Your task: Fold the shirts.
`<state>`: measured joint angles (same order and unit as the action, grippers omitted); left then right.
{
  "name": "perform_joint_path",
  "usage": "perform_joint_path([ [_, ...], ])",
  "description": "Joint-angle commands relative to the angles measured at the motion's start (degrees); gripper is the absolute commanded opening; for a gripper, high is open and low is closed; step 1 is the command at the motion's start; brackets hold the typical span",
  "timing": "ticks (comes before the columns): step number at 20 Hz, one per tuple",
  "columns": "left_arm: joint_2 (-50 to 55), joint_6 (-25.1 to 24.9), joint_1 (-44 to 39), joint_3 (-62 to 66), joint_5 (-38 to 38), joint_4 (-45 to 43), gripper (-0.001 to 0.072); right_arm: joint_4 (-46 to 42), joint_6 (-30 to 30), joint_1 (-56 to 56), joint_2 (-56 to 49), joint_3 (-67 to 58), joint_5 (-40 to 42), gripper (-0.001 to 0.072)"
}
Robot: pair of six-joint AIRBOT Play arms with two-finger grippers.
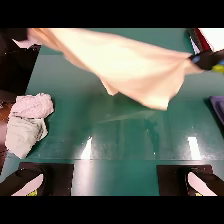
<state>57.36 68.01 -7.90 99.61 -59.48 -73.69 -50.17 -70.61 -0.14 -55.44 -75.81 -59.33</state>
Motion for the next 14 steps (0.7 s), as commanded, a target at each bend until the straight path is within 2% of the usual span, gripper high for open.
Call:
perform_joint_path([
  [1, -5.8, -1.0, 0.1, 6.4, -2.4, 0.1, 0.0023, -1.0, -0.1, -4.7, 4.7, -9.5, -3.7, 0.0015],
  [5, -10.7, -1.0, 0.1, 8.1, -5.6, 2.1, 0.0023, -1.0, 0.0, -7.3, 5.5, -18.6, -11.5, 0.0015],
  [10, -12.4, -0.9, 0.1, 13.9, -14.7, 11.4, 0.0022, -0.9, -1.5, -8.5, 4.3, -26.7, -19.1, 0.0015],
  [14, -9.7, 0.7, 0.1, 8.2, -18.9, 9.4, 0.0023, -1.0, -5.9, -4.4, -3.3, -28.8, -27.6, 0.0015],
])
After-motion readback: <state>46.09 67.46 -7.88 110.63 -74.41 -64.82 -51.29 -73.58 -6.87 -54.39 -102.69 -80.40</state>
